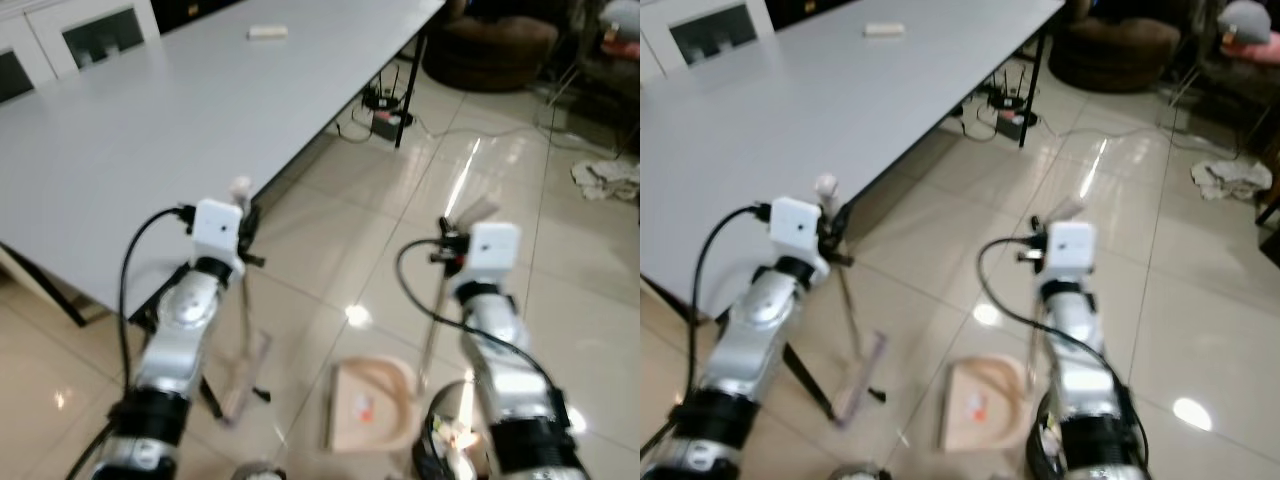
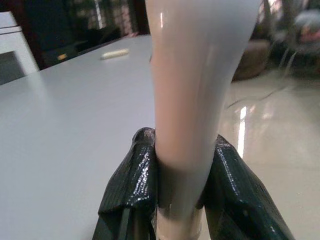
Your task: Sweep floor
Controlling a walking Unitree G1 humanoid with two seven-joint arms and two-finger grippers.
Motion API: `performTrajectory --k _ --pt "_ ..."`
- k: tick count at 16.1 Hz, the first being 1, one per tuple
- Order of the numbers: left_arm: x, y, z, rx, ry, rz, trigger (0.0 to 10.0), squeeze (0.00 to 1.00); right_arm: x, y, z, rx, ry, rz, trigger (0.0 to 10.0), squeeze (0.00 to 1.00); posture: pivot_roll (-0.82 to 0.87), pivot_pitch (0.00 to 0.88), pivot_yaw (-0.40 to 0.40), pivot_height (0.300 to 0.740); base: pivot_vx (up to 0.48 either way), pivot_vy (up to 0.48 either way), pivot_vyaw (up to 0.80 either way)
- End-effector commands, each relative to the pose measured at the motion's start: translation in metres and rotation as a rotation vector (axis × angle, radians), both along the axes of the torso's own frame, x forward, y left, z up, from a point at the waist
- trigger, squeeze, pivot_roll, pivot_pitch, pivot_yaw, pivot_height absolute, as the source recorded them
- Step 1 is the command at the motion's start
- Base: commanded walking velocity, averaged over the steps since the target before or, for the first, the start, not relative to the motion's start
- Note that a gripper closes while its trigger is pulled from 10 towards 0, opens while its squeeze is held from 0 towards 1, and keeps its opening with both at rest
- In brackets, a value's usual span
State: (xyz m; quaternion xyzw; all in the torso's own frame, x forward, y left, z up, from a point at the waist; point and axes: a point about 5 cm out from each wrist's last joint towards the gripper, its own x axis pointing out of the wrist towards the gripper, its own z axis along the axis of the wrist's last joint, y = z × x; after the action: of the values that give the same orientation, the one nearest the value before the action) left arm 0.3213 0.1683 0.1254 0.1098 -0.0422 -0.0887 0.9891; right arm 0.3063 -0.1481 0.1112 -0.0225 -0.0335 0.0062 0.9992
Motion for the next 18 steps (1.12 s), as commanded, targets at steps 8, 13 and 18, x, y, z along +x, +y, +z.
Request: performTrajectory --k 8,13,18 --pt "0.011 -0.004 -0.001 0.066 -0.005 -0.008 10.0 0.00 0.001 -0.015 0.004 0.012 -0.044 -0.055 10.0 0.00 0.04 0.080 0.040 0.740 0.000 0.000 0.00" --pt "0.018 -0.019 -0.008 0.064 0.023 -0.055 10.0 0.00 0.010 -0.026 0.004 -0.004 -0.039 -0.094 10.0 0.00 0.05 0.142 0.048 0.740 0.000 0.000 0.00" --pt "0.015 -0.039 -0.012 0.050 0.004 -0.146 10.0 0.00 0.018 -0.019 0.011 -0.046 -0.069 -0.072 10.0 0.00 0.03 0.195 0.046 0.740 0.000 0.000 0.00"
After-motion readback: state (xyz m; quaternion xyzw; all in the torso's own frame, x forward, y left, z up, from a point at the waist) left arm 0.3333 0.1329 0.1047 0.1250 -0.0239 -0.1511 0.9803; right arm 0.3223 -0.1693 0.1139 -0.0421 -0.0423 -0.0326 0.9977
